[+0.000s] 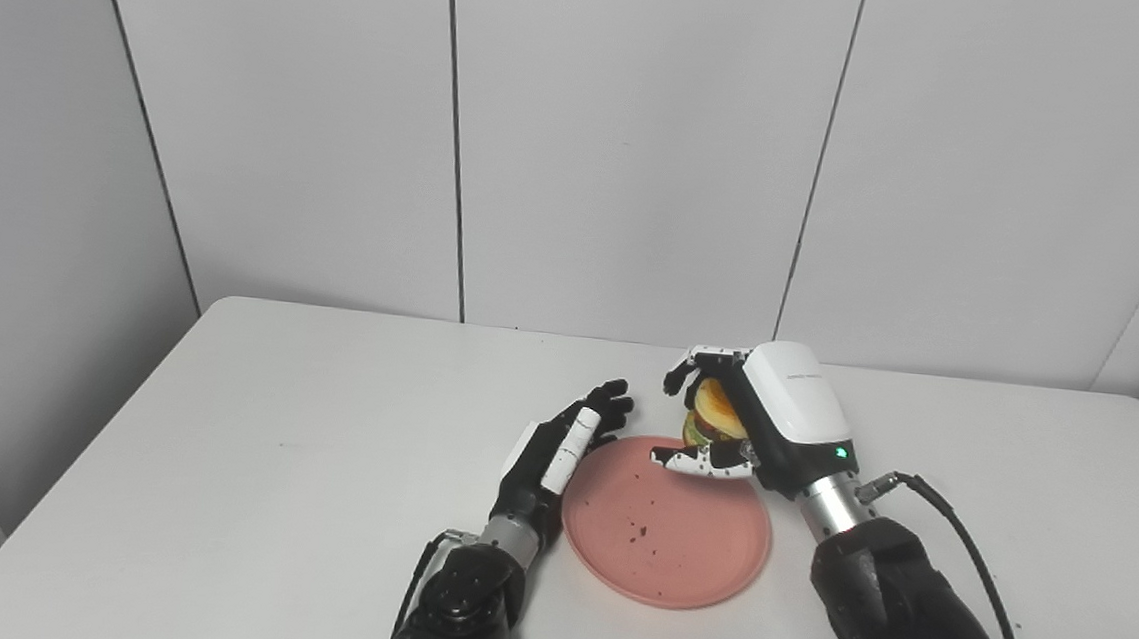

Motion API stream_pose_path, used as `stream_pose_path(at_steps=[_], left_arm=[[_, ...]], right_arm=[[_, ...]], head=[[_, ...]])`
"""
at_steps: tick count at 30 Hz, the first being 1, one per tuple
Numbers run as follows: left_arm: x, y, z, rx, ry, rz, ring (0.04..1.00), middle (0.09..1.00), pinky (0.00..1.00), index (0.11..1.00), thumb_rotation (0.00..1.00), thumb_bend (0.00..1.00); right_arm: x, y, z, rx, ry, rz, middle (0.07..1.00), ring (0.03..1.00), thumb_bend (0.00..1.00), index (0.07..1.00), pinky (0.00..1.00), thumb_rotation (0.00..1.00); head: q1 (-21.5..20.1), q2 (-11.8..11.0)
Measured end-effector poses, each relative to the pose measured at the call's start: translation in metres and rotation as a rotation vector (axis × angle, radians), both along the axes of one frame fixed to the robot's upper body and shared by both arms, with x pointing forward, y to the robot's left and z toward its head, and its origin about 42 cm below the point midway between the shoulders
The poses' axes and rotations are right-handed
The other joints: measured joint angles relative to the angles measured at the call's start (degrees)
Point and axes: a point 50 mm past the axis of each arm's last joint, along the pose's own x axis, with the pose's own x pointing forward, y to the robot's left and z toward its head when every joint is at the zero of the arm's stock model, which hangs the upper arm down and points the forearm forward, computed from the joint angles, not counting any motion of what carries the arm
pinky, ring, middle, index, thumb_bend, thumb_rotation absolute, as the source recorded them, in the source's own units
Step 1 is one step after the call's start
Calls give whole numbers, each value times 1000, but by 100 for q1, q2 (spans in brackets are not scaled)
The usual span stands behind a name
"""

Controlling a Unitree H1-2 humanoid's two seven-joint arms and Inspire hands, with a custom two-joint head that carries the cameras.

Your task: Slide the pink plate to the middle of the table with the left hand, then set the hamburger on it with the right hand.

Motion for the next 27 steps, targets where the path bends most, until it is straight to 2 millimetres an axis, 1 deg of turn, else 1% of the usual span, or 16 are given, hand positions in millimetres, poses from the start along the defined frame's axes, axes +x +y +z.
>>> stream_pose_path(at_steps=[5,8,14,18,23,26,27], left_arm=[[0,0,0,2,-1,-1,899,865,897,831,916,893],[0,0,0,5,-2,-2,898,860,894,831,917,893],[0,1,0,6,-3,-1,891,850,894,823,912,895],[0,2,0,7,-3,-2,891,856,891,825,914,880],[0,2,1,7,-4,-4,891,857,891,821,912,872],[0,2,1,7,-3,-4,890,858,895,822,908,864],[0,2,1,7,-4,-4,888,854,880,823,910,857]], right_arm=[[-1,4,-17,-11,40,19,363,283,500,477,223,151],[0,4,-27,-21,61,16,364,275,500,477,213,150],[0,6,-37,-26,87,15,387,302,501,480,243,146],[-1,11,-39,-18,95,22,386,295,501,480,233,147],[-2,17,-49,-6,124,28,377,279,500,479,215,147],[-3,16,-54,4,126,27,392,293,499,480,228,153],[-4,15,-57,7,130,23,425,328,494,484,257,170]], head=[[-9,26],[-26,35],[-70,53],[-79,53],[-88,53],[-70,61],[-70,62]])
